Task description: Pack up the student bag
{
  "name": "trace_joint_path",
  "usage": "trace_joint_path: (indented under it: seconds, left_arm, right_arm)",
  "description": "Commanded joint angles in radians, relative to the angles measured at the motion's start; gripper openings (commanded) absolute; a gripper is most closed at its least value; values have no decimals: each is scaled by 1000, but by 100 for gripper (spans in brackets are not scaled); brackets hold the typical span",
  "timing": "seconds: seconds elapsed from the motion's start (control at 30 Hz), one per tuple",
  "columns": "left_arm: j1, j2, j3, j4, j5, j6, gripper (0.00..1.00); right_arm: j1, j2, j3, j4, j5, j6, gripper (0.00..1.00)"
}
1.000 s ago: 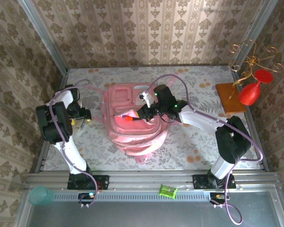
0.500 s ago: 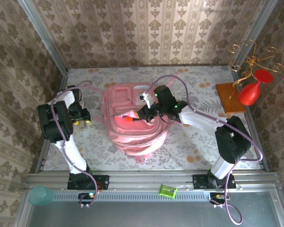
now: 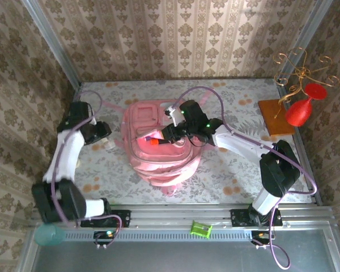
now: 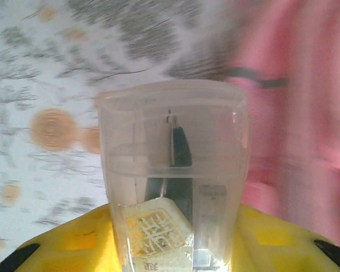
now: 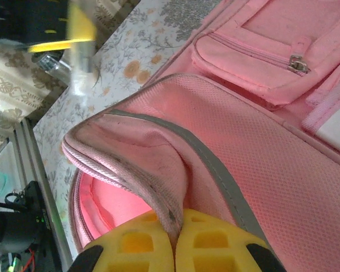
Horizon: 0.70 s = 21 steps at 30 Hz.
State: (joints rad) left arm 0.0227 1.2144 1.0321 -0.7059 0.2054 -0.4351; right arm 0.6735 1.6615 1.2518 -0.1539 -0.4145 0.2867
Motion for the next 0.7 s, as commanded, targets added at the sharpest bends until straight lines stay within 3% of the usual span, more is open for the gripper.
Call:
trace_joint_path:
  seconds: [0.0,0.17,0.3,0.37,0.47,0.67]
  left_arm:
    - [-135,-191,-112,109,73,-367,27]
    - [-410,-368,-265,264,-109,-730,26]
    - [-622,-369,-279,309,-285,-849,25]
    - [-691,-328,-261,350,-321,-874,25]
    - [-754,-248,-228,425,-352,-889,26]
    - [-767,-124,-227,570,-404,-934,31]
  right_arm:
    - [12,-17,116,-25,42,81,0]
    - [12,58,281,-188,32,47,0]
    - [12,92,361,-251,26,31,0]
    - [12,111,402,-279,9,24,0]
    - [14,135,439,-305,-11,12,0]
    - [14,126,441,-305,-16,5,0]
